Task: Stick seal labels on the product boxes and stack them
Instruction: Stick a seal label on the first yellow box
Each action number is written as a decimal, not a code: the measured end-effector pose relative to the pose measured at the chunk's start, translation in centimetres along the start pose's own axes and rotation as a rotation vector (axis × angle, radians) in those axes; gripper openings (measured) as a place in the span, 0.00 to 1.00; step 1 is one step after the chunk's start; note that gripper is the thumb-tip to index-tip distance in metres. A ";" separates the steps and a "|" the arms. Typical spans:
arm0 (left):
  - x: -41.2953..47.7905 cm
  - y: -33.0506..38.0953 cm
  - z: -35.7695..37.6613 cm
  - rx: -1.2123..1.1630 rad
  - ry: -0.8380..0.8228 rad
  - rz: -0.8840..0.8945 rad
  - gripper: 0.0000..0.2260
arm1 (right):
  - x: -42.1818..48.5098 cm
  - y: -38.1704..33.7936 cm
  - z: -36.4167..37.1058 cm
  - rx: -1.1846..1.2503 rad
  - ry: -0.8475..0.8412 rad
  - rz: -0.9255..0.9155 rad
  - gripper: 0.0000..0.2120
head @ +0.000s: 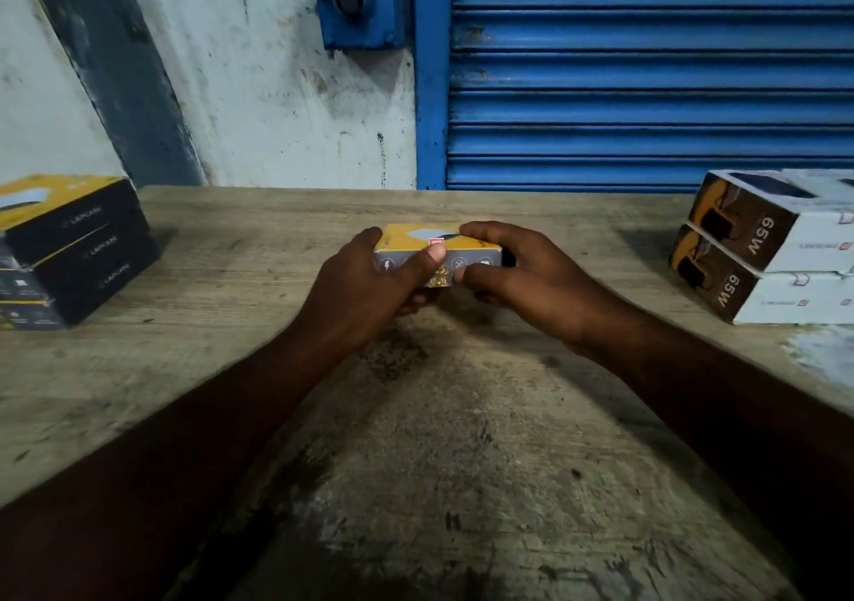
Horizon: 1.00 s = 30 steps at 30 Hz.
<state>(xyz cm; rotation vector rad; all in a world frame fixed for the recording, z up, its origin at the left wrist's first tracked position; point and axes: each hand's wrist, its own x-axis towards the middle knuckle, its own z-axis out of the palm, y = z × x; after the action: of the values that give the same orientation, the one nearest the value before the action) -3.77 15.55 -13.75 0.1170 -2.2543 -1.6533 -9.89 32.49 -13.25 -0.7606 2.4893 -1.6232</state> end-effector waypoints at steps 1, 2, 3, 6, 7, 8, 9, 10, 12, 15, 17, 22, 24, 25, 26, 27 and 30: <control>0.0 0.0 0.0 0.019 0.018 0.010 0.18 | 0.1 0.1 0.0 0.003 0.008 0.001 0.33; 0.0 0.0 0.0 0.045 0.024 0.022 0.18 | 0.1 0.2 -0.1 0.004 0.013 0.002 0.38; 0.0 0.1 -0.1 0.077 0.023 0.031 0.17 | 0.1 0.3 -0.2 0.002 0.011 0.000 0.41; 0.1 0.2 -0.3 0.162 0.008 0.034 0.13 | 0.1 0.3 -0.5 -0.001 0.006 -0.007 0.43; 0.2 0.3 -0.4 0.176 0.002 0.036 0.13 | 0.1 0.3 -0.5 -0.008 0.014 -0.012 0.42; 0.3 0.2 -0.4 0.194 -0.005 0.044 0.13 | 0.2 0.3 -0.6 -0.016 0.025 -0.016 0.42; 0.2 0.3 -0.3 0.210 -0.012 0.051 0.11 | 0.2 0.2 -0.7 -0.023 0.036 -0.017 0.42; 0.2 0.2 -0.2 0.214 -0.021 0.055 0.12 | 0.2 0.2 -0.9 -0.032 0.050 -0.017 0.42; 0.2 0.1 -0.1 0.197 -0.031 0.053 0.10 | 0.2 0.1 -1.0 -0.038 0.081 -0.016 0.41; 0.0 -0.1 -0.2 0.151 -0.047 0.050 0.10 | 0.1 0.1 -0.7 -0.046 0.130 -0.012 0.42; -0.2 0.0 -0.1 0.161 -0.056 0.065 0.17 | 0.2 0.2 -0.6 -0.095 0.164 -0.012 0.37; -0.4 0.2 0.3 0.106 -0.049 0.066 0.29 | 0.4 0.5 -0.9 -0.181 0.210 -0.032 0.27; -0.4 0.2 0.4 0.073 -0.030 0.046 0.31 | 0.4 0.6 -0.8 -0.214 0.195 -0.035 0.26; -0.3 0.2 0.4 0.063 -0.022 0.038 0.32 | 0.4 0.6 -0.8 -0.219 0.187 -0.038 0.26; -0.2 0.0 0.5 0.054 -0.009 0.032 0.32 | 0.3 0.6 -0.8 -0.218 0.177 -0.041 0.26; -0.1 0.0 0.5 0.043 0.004 0.030 0.31 | 0.3 0.6 -0.8 -0.216 0.167 -0.045 0.26; 0.1 -0.3 0.4 0.050 0.079 0.047 0.39 | 0.1 0.3 -0.9 -0.193 0.124 -0.066 0.28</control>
<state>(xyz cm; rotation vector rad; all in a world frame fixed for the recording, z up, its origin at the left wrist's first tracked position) -4.02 15.83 -14.11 0.1377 -2.2235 -1.5417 -10.33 33.30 -13.13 -0.7923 2.7686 -1.5089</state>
